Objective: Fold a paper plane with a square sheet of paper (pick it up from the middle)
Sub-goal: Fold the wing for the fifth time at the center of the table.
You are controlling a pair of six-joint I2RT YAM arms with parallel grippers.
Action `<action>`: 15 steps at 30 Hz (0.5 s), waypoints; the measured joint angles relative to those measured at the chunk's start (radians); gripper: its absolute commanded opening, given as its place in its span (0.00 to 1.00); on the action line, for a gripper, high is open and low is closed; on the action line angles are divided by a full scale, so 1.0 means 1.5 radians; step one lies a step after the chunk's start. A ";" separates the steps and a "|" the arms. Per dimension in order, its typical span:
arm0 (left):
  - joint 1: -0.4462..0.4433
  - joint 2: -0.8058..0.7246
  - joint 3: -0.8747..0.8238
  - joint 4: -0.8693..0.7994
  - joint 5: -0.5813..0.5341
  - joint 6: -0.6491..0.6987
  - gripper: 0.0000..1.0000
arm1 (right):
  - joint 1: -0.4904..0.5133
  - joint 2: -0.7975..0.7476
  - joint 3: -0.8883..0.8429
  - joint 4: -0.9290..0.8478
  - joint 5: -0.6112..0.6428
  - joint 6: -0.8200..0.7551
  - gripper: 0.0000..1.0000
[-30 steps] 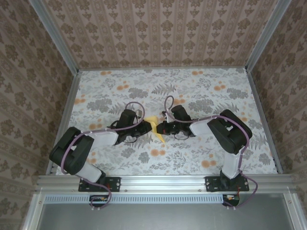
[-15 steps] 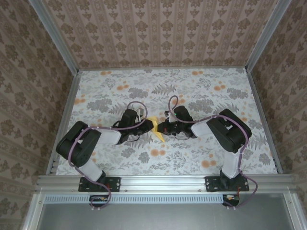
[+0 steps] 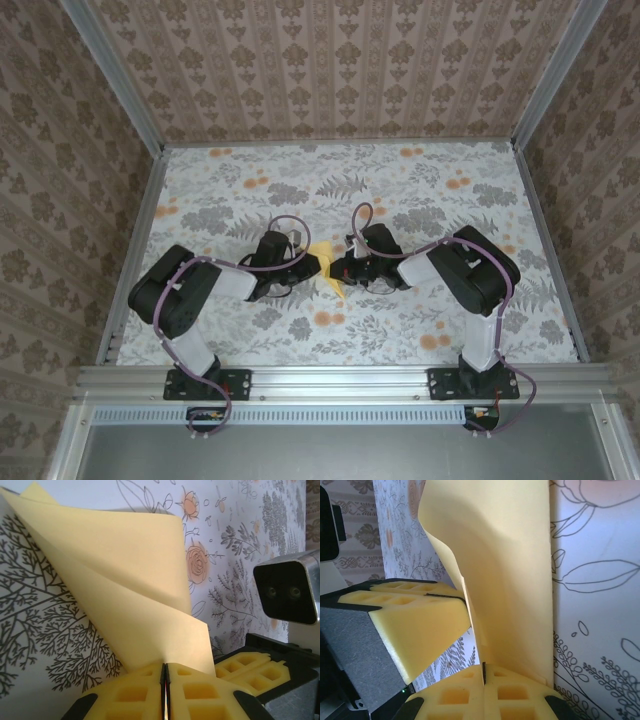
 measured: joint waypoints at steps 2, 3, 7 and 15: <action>0.000 0.005 0.000 0.003 0.000 0.000 0.12 | 0.000 0.002 0.000 -0.002 0.000 0.000 0.00; -0.001 0.005 0.001 0.003 0.001 0.000 0.12 | 0.000 0.002 0.000 -0.002 0.000 0.000 0.00; -0.001 0.007 0.006 -0.005 0.000 0.000 0.10 | 0.000 0.002 0.001 -0.007 0.000 -0.003 0.06; -0.004 0.010 0.033 -0.056 -0.001 0.003 0.10 | 0.000 -0.024 0.016 -0.088 -0.001 -0.054 0.18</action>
